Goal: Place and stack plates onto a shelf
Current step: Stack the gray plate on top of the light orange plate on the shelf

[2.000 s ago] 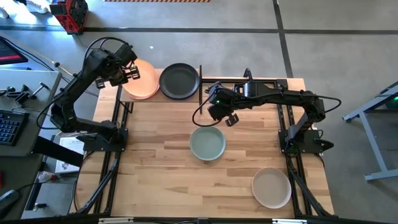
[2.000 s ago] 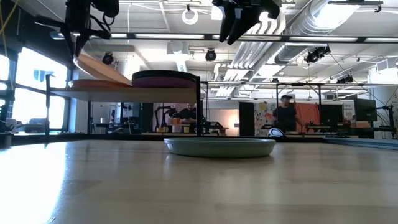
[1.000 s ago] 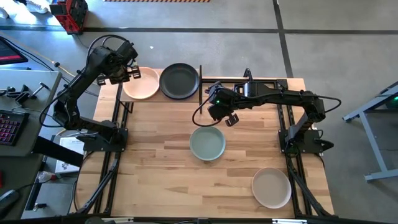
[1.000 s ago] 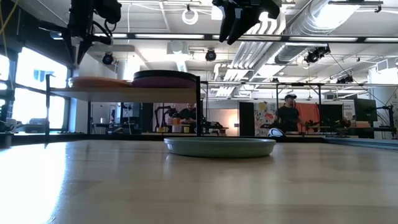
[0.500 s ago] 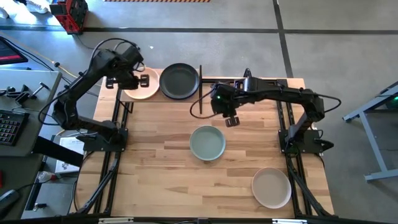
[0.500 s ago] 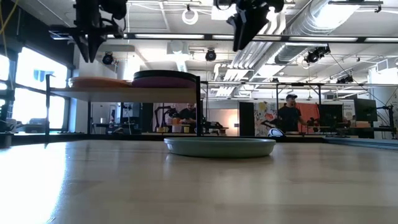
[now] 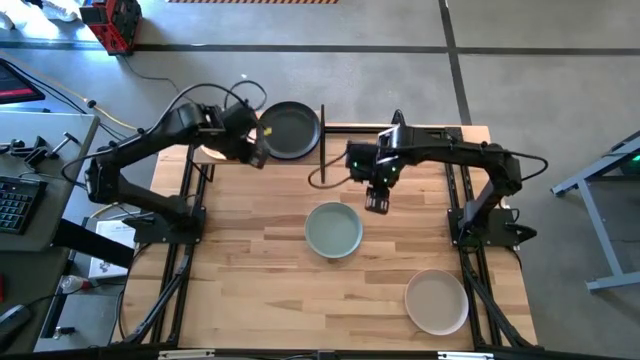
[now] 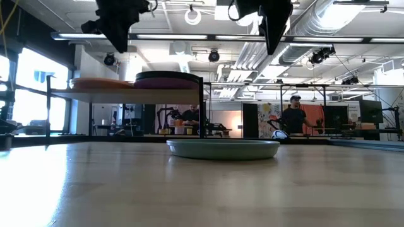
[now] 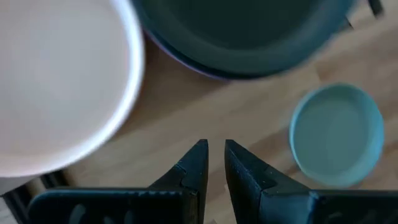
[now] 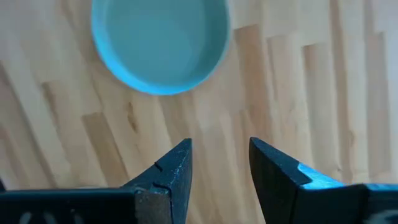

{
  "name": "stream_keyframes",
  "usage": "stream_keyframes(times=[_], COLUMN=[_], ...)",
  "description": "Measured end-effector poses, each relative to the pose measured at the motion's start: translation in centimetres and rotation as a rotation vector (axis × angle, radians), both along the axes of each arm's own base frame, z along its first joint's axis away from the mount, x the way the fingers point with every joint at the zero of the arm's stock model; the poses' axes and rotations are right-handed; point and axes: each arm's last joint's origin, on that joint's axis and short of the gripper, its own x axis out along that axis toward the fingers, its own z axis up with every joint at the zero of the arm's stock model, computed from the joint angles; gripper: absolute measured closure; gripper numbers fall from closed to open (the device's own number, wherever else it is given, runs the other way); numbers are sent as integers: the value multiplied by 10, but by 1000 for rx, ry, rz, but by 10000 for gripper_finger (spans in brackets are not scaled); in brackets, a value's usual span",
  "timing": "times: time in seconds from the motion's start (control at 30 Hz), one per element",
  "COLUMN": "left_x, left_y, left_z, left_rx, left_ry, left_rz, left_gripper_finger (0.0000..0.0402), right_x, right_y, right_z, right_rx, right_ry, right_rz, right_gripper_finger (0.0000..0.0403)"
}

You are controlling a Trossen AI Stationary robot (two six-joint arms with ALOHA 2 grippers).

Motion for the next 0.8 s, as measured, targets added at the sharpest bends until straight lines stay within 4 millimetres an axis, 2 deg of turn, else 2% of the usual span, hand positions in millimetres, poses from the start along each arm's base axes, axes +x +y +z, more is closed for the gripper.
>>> stream_keyframes(times=[0.37, 0.57, 0.8], left_x=[18, 22, 24], left_y=[-49, -69, -78], left_z=[0, 0, -1], left_rx=[0, 20, 48], left_ry=[0, 11, 24], left_rz=[-238, -373, -409], left_gripper_finger=[358, 358, 358], right_x=[0, -8, -27], right_y=[82, 124, 170], right_z=[0, 0, 0], right_rx=[27, 33, 39], right_ry=[10, -8, -28], right_rz=[-1, -313, -623], right_gripper_finger=[266, 266, 266])
